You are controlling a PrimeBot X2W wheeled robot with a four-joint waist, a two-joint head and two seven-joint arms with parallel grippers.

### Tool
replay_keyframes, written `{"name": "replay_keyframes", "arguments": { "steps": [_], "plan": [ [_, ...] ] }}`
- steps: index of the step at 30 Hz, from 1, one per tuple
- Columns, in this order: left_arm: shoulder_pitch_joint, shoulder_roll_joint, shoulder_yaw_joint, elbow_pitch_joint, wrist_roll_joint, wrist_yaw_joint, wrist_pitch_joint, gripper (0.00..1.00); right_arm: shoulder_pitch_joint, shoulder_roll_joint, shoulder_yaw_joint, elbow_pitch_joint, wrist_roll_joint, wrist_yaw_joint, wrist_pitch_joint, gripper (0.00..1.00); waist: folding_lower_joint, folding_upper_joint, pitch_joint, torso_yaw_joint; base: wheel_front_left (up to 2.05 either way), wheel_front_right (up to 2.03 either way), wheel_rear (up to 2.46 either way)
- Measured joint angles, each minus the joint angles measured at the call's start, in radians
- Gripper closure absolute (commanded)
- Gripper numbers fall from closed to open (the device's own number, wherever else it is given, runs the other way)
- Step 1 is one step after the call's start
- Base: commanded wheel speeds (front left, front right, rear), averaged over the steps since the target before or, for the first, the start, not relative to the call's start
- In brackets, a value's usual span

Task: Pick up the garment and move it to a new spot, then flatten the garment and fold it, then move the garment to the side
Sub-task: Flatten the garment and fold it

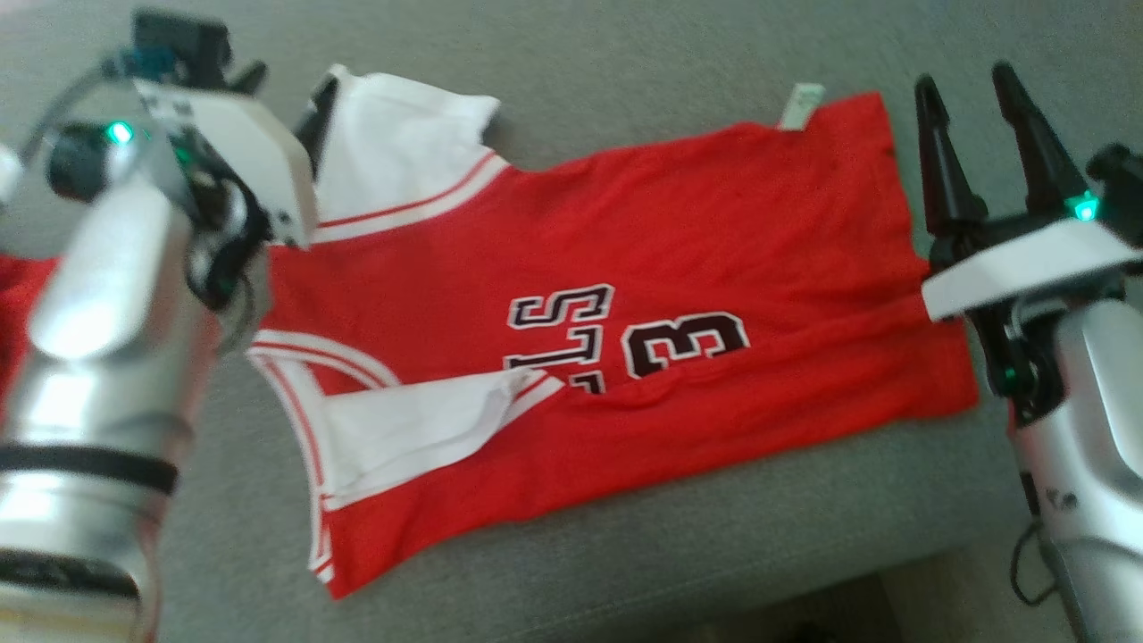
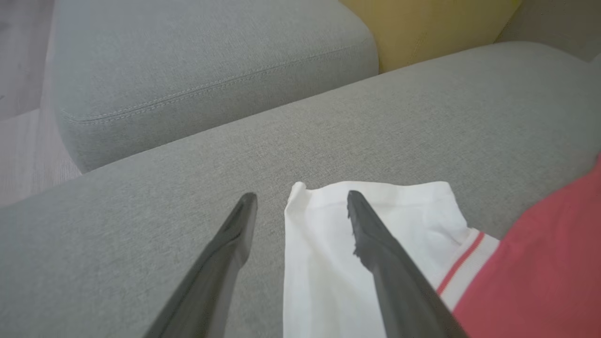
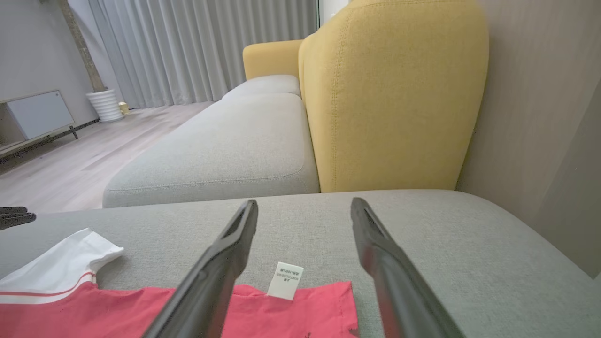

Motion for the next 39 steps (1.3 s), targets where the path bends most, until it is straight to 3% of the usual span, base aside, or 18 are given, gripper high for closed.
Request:
{"name": "replay_keyframes", "arguments": {
  "steps": [9, 18, 19, 20, 21, 31, 39],
  "plan": [
    [-0.128, 0.057, -0.100, 0.114, -0.063, -0.008, 0.130, 0.00, -0.068, -0.001, 0.047, 0.062, 0.028, 0.000, -0.036, 0.00, 0.0000, 0.0000, 0.076, -0.083, 0.00, 0.00, 0.00],
    [-0.179, 0.095, -0.207, 0.162, -0.101, -0.016, 0.151, 0.00, -0.087, 0.002, 0.067, 0.106, 0.045, 0.000, -0.062, 0.00, -0.0001, 0.0000, 0.096, -0.103, 0.00, 0.00, 0.00],
    [-0.181, 0.093, -0.219, 0.167, -0.113, -0.016, 0.160, 0.18, -0.090, 0.002, 0.067, 0.110, 0.047, 0.000, -0.066, 0.00, -0.0002, 0.0000, 0.096, -0.103, 0.00, 0.00, 0.00],
    [-0.182, 0.092, -0.225, 0.170, -0.125, -0.016, 0.163, 0.68, -0.092, 0.001, 0.067, 0.112, 0.050, 0.000, -0.069, 0.00, -0.0002, 0.0000, 0.096, -0.101, 0.00, 0.00, 0.00],
    [-0.184, 0.090, -0.227, 0.171, -0.137, -0.016, 0.161, 1.00, -0.092, 0.000, 0.066, 0.115, 0.053, 0.000, -0.069, 0.00, -0.0002, 0.0000, 0.097, -0.099, 0.00, 0.00, 0.00],
    [-0.192, 0.033, -0.218, 0.169, -0.242, -0.016, 0.008, 1.00, -0.128, -0.028, 0.048, 0.199, 0.107, 0.000, -0.007, 0.00, -0.0002, 0.0000, 0.083, -0.026, 0.00, 0.00, 0.00],
    [-0.147, 0.006, -0.220, 0.072, -0.288, -0.016, -0.112, 1.00, -0.171, -0.156, 0.100, 0.282, 0.206, 0.000, 0.103, 0.00, -0.0002, 0.0000, 0.068, 0.068, 0.00, 0.00, 0.00]
  ]
}}
